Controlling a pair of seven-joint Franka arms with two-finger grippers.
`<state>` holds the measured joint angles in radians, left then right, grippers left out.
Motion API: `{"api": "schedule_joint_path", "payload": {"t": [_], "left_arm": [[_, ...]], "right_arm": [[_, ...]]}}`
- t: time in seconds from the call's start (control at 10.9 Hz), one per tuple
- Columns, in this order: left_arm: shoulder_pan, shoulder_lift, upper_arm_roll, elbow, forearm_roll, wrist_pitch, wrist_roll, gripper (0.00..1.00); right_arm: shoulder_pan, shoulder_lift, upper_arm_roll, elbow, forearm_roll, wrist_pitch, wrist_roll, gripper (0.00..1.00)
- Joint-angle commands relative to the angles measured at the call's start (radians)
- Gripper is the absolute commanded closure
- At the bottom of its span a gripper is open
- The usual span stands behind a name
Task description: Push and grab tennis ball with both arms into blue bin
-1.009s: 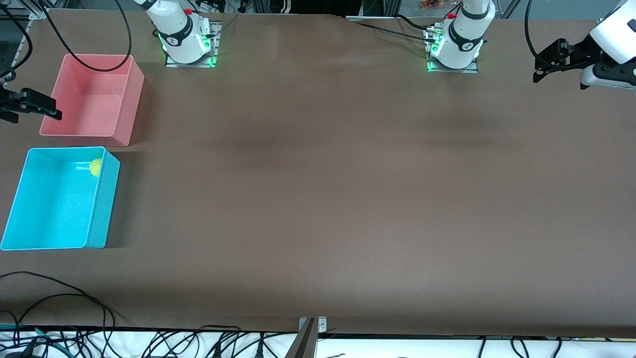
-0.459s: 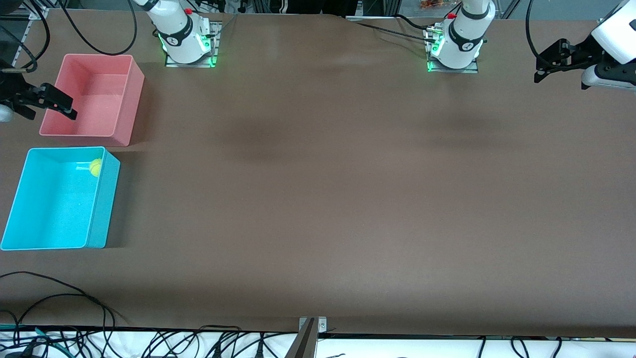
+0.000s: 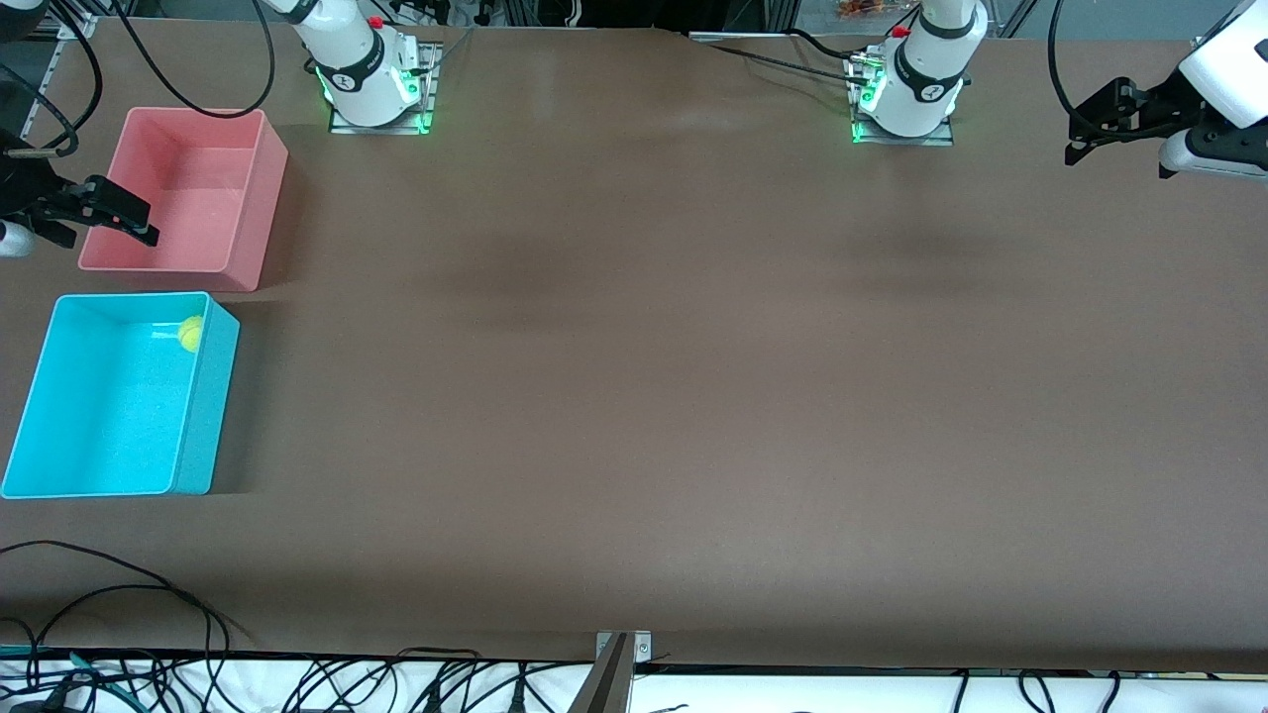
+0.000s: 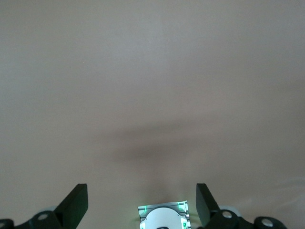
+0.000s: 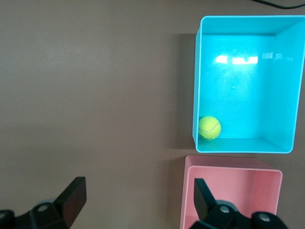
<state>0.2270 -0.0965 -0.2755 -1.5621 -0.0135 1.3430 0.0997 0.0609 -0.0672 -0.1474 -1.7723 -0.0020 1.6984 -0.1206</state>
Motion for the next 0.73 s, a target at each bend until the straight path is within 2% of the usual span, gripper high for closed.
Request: {"api": "schedule_joint_path", "payload": {"t": [0.0,0.64], "left_arm": [[-0.005,0.018,-0.004,0.031,-0.008,-0.018,-0.002,0.00],[-0.008,0.024,-0.004,0.051,-0.008,-0.018,0.000,0.00]], "right_arm": [[0.017,0.041,-0.015,0.066,0.010,-0.056,-0.016,0.00],[0.014,0.040,-0.017,0.076,0.014,-0.062,-0.014,0.00]]}}
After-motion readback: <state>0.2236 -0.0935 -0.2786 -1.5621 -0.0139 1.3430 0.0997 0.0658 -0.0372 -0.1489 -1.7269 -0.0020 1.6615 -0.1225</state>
